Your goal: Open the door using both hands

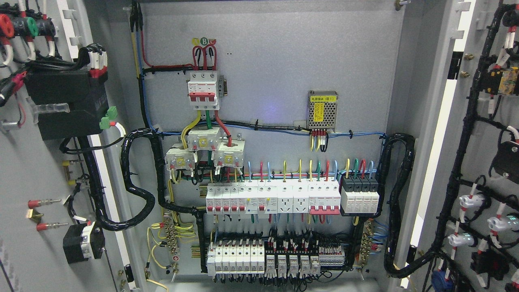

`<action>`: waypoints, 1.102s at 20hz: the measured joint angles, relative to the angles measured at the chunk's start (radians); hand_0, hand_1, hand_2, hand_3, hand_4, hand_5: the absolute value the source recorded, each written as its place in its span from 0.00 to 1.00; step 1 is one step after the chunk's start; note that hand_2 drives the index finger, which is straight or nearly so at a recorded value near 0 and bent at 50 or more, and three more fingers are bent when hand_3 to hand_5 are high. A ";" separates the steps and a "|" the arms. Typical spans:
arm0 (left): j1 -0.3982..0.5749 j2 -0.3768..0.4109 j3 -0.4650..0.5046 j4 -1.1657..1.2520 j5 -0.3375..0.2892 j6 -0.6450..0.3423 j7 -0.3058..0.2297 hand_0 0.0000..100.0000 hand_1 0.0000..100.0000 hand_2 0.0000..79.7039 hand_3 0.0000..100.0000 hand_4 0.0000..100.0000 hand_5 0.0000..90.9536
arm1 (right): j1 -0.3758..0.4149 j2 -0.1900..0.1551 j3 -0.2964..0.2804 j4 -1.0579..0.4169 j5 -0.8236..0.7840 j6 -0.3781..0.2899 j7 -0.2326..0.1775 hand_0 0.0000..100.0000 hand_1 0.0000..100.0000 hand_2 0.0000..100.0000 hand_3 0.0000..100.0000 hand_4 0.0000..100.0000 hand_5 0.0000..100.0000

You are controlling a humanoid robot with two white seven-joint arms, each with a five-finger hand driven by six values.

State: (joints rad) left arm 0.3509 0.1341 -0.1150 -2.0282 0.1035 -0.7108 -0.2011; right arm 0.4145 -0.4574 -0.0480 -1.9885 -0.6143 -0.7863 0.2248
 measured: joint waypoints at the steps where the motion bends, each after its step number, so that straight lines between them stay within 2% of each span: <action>1: -0.008 -0.002 0.003 -0.001 0.000 0.000 0.001 0.00 0.00 0.00 0.00 0.03 0.00 | 0.000 -0.002 -0.002 0.000 -0.001 0.000 -0.001 0.11 0.00 0.00 0.00 0.00 0.00; 10: -0.037 -0.014 0.045 -0.005 0.004 -0.054 0.011 0.00 0.00 0.00 0.00 0.03 0.00 | -0.001 -0.022 -0.011 0.001 -0.003 0.000 0.006 0.11 0.00 0.00 0.00 0.00 0.00; 22: -0.001 -0.012 0.112 -0.008 0.045 -0.061 0.025 0.00 0.00 0.00 0.00 0.03 0.00 | -0.009 -0.043 -0.029 0.021 -0.003 0.000 0.008 0.11 0.00 0.00 0.00 0.00 0.00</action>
State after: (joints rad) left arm 0.3501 0.1220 -0.0032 -2.0358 0.1482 -0.7718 -0.1763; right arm 0.4056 -0.5008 -0.0772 -1.9678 -0.6169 -0.7860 0.2332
